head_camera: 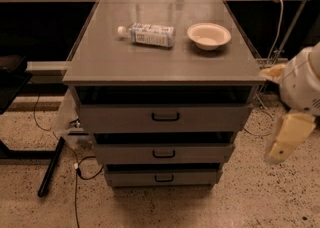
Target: Open middle drawer
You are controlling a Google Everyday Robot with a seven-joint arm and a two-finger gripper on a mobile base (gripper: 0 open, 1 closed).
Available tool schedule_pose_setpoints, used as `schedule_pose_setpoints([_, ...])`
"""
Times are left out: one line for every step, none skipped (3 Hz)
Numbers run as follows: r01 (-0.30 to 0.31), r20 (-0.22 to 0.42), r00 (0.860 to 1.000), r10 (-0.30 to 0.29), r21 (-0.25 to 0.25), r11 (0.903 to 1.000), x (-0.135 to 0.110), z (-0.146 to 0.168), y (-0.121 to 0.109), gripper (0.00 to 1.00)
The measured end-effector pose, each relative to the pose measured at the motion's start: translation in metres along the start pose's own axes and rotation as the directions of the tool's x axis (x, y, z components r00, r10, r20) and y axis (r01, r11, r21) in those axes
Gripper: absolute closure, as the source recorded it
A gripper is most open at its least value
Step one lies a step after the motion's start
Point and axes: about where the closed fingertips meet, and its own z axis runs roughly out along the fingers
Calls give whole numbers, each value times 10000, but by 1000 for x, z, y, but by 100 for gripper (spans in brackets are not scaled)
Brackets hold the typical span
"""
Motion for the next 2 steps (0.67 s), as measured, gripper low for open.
schedule_pose_setpoints([250, 1061, 9940, -255, 61, 9997, 24, 50, 16, 0])
schedule_pose_setpoints([476, 2090, 9765, -529, 303, 9984, 48, 106, 12, 0])
